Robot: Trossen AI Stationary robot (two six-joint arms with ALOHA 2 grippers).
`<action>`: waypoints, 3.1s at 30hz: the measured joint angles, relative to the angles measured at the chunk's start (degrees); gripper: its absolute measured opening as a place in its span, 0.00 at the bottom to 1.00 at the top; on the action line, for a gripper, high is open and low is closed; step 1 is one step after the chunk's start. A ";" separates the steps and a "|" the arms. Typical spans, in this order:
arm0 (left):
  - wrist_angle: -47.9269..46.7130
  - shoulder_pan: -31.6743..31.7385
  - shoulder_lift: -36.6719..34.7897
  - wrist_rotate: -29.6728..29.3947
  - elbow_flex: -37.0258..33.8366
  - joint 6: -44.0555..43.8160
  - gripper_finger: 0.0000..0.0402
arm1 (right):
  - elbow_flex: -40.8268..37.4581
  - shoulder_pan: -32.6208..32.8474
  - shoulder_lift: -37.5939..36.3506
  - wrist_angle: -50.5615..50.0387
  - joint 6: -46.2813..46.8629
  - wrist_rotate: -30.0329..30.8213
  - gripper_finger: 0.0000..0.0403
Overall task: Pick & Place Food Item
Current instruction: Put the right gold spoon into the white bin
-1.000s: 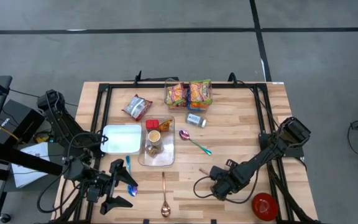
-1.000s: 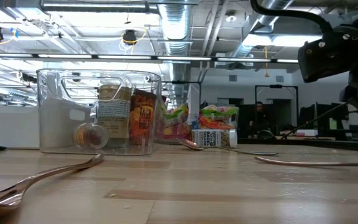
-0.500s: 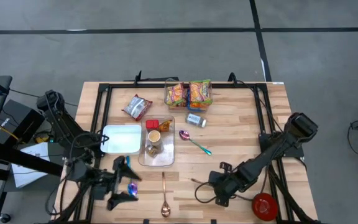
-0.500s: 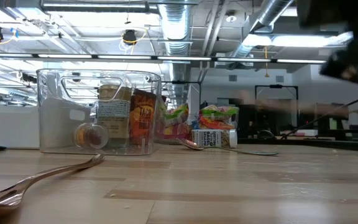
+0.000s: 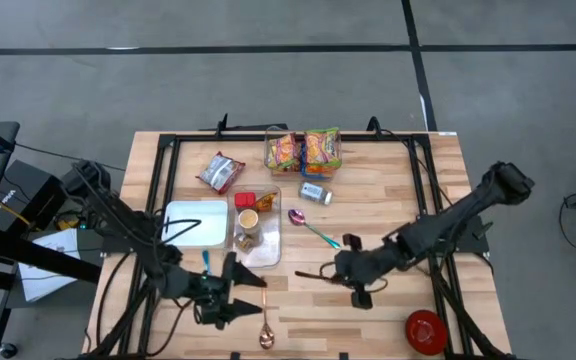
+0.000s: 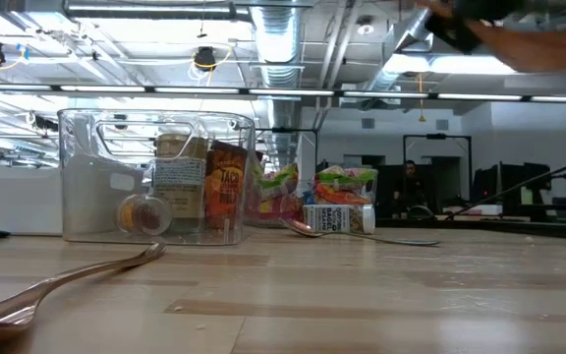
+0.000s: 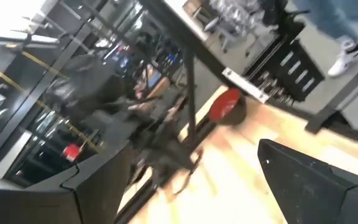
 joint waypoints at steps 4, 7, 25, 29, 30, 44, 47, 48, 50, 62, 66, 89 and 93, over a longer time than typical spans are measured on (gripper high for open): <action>-0.97 0.68 2.64 2.58 2.08 -0.08 0.85 | 0.07 -3.42 -0.82 4.10 -6.23 -3.50 0.00; -0.93 1.68 3.50 2.71 2.56 -0.02 0.85 | 0.07 -5.20 -0.10 6.66 -8.30 -5.46 0.00; -6.46 7.56 3.59 10.84 2.54 -4.68 0.75 | 7.48 -6.53 8.53 7.73 -15.74 -15.43 0.00; -6.88 7.56 3.59 10.85 2.54 -4.70 0.74 | 7.48 -6.40 8.53 8.63 -16.14 -15.45 0.00; -6.85 7.58 3.59 10.85 2.54 -4.69 0.73 | 7.48 -6.40 8.53 8.75 -16.15 -15.45 0.00; -6.86 10.29 3.58 14.42 2.54 -5.10 0.57 | 7.48 -6.44 8.56 9.69 -17.00 -15.45 0.01; -6.82 10.75 3.56 15.65 2.54 -5.11 0.52 | 7.48 -6.44 8.56 9.67 -17.00 -15.46 0.01; -6.82 10.80 3.56 15.69 2.54 -5.11 0.50 | 7.48 -6.44 8.56 9.67 -17.00 -15.45 0.01; -6.84 10.80 3.56 15.72 2.52 -5.11 0.46 | 7.48 -6.44 8.56 9.63 -17.00 -15.45 0.01; -5.86 10.80 3.55 19.08 2.51 -5.14 0.37 | 7.48 -6.57 8.56 9.62 -17.00 -15.47 0.01; -5.86 10.80 3.56 19.08 2.51 -5.14 0.34 | 7.48 -6.57 8.56 9.62 -17.00 -15.46 0.01; -6.54 11.65 3.54 18.86 2.47 -5.09 0.01 | 7.46 -6.57 8.58 9.93 -17.05 -13.48 0.17; -6.82 11.65 3.54 18.63 2.47 -5.09 0.01 | 7.46 -6.53 8.58 10.32 -17.02 -12.18 0.28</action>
